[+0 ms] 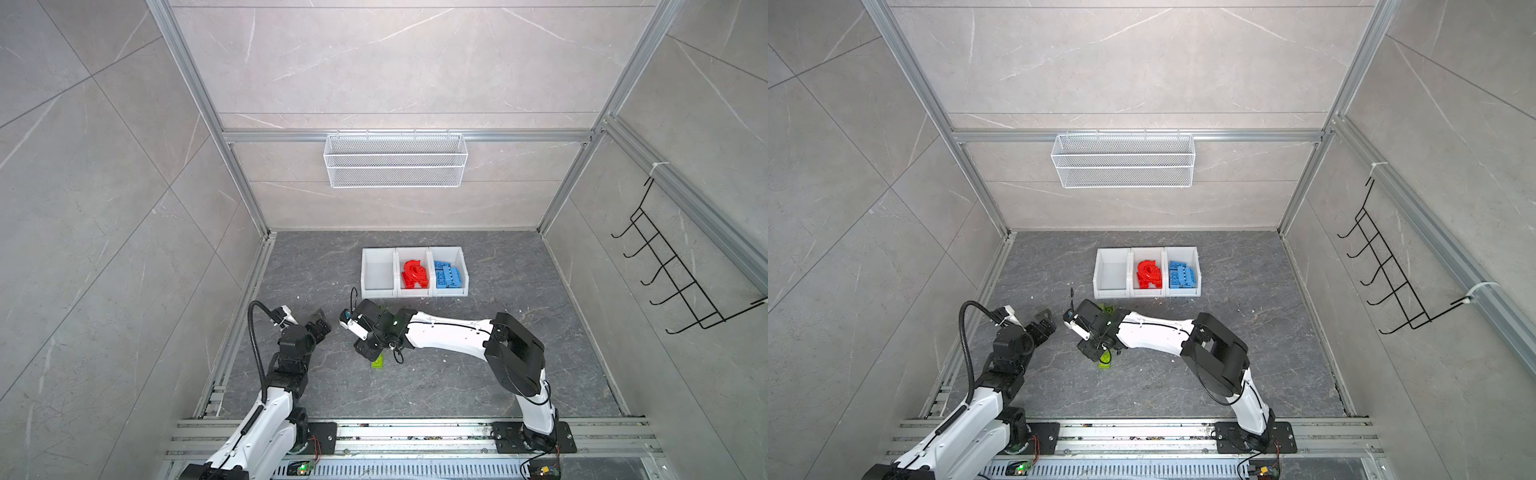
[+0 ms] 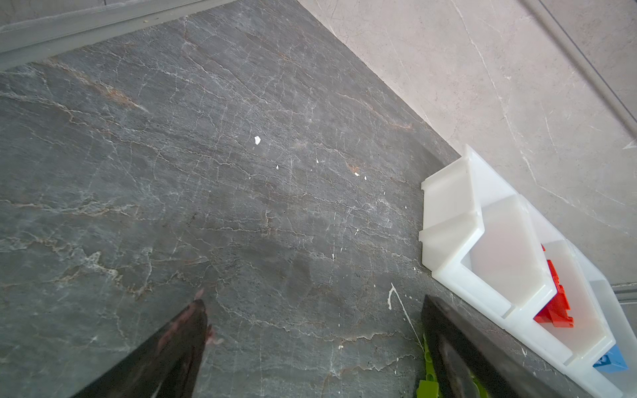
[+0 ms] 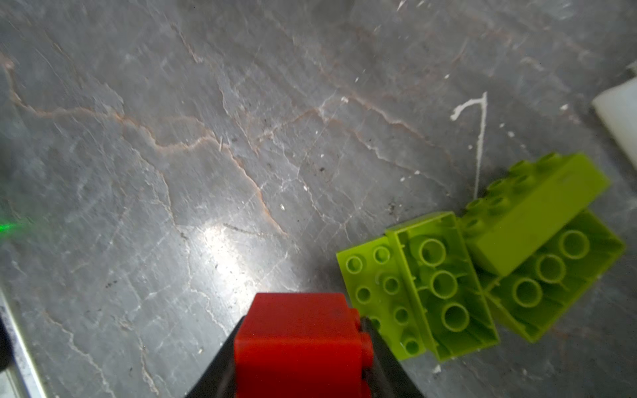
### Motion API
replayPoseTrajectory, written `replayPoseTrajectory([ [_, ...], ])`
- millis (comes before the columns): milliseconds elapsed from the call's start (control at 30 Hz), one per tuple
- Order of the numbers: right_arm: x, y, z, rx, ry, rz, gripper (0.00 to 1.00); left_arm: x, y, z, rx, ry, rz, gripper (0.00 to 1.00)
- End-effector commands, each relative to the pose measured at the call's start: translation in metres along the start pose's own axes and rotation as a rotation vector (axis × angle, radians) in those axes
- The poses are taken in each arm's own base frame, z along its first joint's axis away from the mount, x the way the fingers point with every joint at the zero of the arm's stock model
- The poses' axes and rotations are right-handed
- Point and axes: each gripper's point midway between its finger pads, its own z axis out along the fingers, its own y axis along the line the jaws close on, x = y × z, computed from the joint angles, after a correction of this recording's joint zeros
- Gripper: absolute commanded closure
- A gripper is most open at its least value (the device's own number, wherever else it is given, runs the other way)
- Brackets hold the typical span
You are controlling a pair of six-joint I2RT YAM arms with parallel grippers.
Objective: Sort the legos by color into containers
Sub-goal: 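Carry the small red brick into the middle compartment and open the right gripper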
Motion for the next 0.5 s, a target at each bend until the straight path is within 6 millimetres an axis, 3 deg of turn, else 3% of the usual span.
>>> replayPoseTrajectory([
  [0, -0.025, -0.003, -0.027, 0.005, -0.095, 0.037, 0.66, -0.012, -0.011, 0.0, 0.041, -0.036, -0.002, 0.01],
  [200, -0.043, -0.016, -0.058, -0.039, -0.172, 0.085, 0.68, -0.01, -0.017, 0.001, 0.071, -0.024, 0.008, 0.01],
  [333, -0.049, -0.047, -0.082, -0.048, -0.229, 0.156, 0.69, -0.01, -0.024, 0.001, 0.105, -0.015, 0.02, 0.01],
  [467, -0.043, -0.091, -0.096, -0.016, -0.245, 0.226, 0.7, -0.009, -0.031, 0.002, 0.138, -0.005, 0.036, 0.01],
])
